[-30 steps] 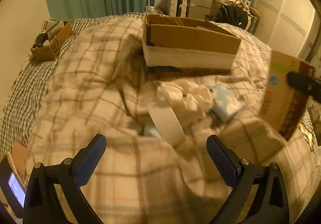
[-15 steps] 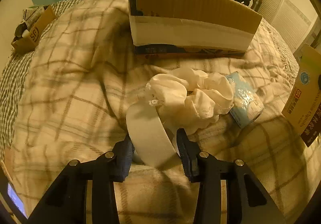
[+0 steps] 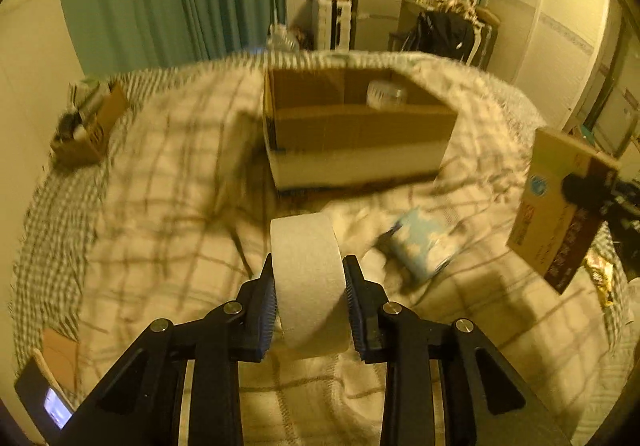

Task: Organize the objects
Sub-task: 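Lower the tape roll and medicine box into the cardboard box and release both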

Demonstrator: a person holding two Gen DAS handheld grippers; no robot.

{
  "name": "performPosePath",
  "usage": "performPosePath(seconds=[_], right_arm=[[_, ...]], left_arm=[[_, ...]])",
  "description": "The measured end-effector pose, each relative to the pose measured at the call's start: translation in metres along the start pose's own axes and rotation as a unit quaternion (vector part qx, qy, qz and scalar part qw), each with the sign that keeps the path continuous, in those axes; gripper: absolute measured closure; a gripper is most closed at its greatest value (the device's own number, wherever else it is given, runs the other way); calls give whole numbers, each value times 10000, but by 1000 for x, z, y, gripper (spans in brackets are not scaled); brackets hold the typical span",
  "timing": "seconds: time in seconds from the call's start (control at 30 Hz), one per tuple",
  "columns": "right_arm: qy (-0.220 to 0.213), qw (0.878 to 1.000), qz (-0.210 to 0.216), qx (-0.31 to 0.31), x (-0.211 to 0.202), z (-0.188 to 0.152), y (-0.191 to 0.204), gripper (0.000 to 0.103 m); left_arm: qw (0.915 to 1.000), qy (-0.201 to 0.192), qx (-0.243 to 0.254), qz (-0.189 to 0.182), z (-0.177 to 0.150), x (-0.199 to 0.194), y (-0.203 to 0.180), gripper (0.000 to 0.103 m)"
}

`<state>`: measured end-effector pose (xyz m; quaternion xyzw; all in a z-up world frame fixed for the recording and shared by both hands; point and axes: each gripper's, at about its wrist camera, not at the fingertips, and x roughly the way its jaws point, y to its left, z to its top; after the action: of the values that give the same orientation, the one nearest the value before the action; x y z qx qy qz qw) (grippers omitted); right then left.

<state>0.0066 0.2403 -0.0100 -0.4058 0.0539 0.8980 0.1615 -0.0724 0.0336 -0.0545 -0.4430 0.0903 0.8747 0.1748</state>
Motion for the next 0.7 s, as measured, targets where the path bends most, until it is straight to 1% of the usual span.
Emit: performPosePath(seconds=[0.07,0.2,0.33,0.37,0.43,0.5,0.57,0.7], right_arm=[[-115,9999,15,-36,-11,6,2,75],[-299,9995,43,-135,-29,25,8,75],[-522,9983,62,-260,-44,51,12,75],[-598,9978,52,-296,-47,61,13,75],[-673,9972,124,-315,-49,75,12,75],[-725,9967,224,-299,-47,93,11,75],[-795,9961,218,-302,-44,109,11,75],[-861,9956,267,-267,-27,142,10,75]], left_arm=[[9999,-163,49,-28,11,-15,-2,72],[9992,-370,38,-169,33,-38,-5,72],[9975,-678,93,-179,61,-62,-7,72],[9966,-776,123,-230,70,-68,-8,72],[9950,-949,169,-242,86,-78,-10,72],[9937,-1066,241,-241,101,-82,-11,72],[9926,-1158,301,-208,117,-83,-13,72],[9911,-1261,414,-141,149,-72,-15,72]])
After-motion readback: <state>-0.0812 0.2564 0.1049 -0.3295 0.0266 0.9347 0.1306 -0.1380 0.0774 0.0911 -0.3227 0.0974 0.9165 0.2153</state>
